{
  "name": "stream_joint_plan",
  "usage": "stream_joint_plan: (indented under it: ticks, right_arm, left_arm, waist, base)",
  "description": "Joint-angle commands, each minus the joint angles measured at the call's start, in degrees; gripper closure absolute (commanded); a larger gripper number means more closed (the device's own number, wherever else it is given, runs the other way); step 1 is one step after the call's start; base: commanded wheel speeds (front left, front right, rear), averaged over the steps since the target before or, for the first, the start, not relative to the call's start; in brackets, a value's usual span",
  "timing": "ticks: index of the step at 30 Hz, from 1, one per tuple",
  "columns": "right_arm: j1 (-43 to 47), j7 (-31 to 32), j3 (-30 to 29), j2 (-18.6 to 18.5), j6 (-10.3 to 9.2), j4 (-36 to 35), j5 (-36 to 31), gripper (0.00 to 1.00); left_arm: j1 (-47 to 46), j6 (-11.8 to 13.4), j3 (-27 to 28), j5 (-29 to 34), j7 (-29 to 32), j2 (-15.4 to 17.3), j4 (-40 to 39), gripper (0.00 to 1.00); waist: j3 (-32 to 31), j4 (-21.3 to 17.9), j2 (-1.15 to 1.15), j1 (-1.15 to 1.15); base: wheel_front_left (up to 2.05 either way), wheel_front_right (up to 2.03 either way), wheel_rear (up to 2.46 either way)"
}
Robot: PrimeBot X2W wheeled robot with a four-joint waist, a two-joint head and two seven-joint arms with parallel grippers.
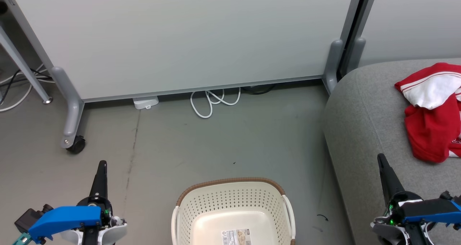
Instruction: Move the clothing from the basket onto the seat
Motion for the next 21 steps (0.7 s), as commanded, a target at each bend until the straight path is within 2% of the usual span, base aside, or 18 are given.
stream_joint_plan:
  ticks: [1,21]
  right_arm:
    - [-0.8,0.3,-0.2,-0.3,0.04,-0.3,1.1,1.00]
    - [-1.3,1.6,-0.5,-0.3,0.04,-0.2,9.5,1.00]
  left_arm:
    - [-1.0,-0.1,0.4,-0.9,0.4,0.1,-0.6,1.00]
    - [-1.6,-0.1,1.6,-8.4,2.5,-0.2,-1.4,1.00]
  waist:
    - [0.0,0.0,0.00,0.00]
    - [-0.6,-0.5,0.00,0.00]
  base:
    - [0.00,0.00,0.00]
    - [0.00,0.00,0.00]
